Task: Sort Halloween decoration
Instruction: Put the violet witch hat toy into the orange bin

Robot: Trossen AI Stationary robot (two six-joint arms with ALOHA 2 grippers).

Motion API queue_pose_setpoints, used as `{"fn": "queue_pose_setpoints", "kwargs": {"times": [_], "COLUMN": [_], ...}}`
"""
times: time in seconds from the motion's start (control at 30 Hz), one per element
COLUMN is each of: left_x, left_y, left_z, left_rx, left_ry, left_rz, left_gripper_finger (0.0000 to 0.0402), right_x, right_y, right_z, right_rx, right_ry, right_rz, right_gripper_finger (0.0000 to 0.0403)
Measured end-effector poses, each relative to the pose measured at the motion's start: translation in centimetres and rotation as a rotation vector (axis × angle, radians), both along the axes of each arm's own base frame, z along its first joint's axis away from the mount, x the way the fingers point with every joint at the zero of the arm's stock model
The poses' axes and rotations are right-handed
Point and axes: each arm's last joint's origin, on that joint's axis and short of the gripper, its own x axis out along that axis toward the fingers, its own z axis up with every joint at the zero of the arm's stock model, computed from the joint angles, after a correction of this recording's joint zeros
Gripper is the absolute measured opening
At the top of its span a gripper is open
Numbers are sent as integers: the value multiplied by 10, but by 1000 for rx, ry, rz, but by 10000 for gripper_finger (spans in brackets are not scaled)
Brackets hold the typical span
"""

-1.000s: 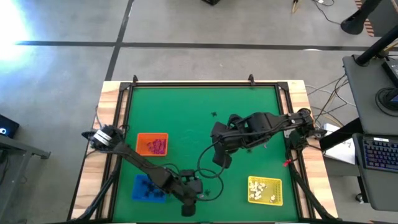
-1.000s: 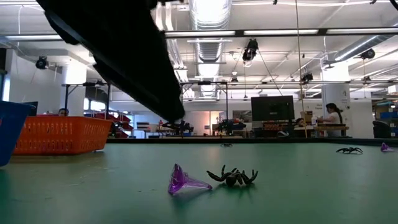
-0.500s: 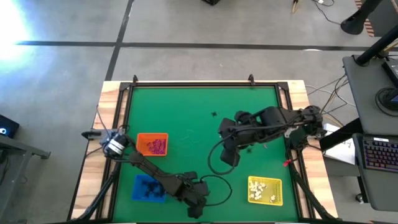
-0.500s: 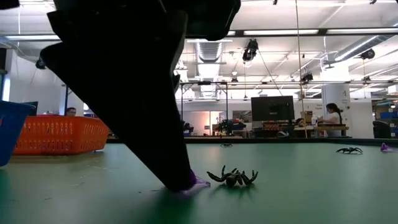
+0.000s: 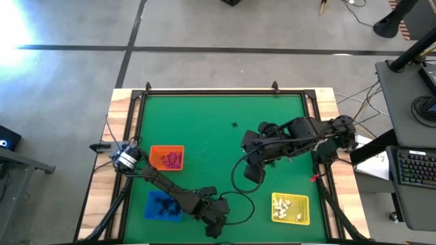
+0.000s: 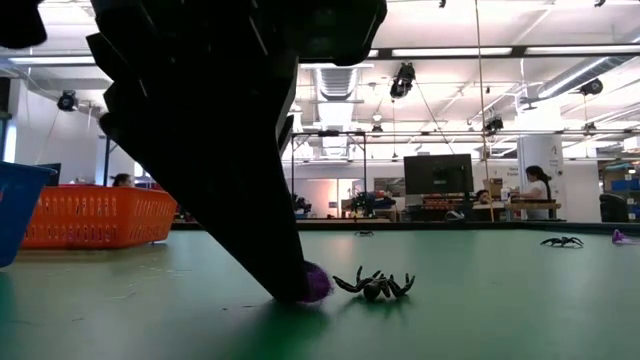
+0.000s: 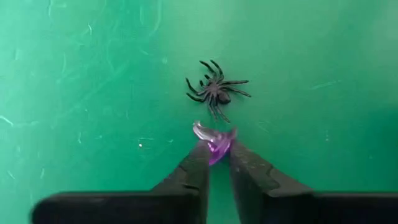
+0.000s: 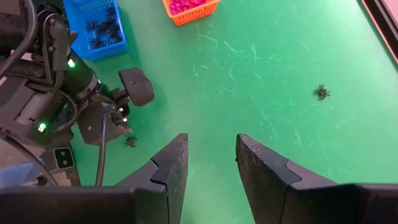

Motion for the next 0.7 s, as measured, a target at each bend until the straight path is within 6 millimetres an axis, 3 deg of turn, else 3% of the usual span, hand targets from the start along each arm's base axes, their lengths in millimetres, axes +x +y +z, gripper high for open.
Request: {"fn": "queue_pose_setpoints", "kwargs": {"times": [0.1,0.37,0.7], "left_x": [0,-3,-14], "left_y": [0,0,2], "left_z": [0,7,41], "left_rx": [8,-7,-13], "left_ry": [0,7,-10], "left_rz": [-16,-50,-77], "left_gripper_finger": [8,1,0], "right_x": [0,0,0], "right_y": [0,0,0], "right_z": [0,0,0], "right_rx": [-5,-6,-6], "right_ry": [1,1,1], "right_rz": [9,10,11], "right_gripper_finger": [127,127,127]}}
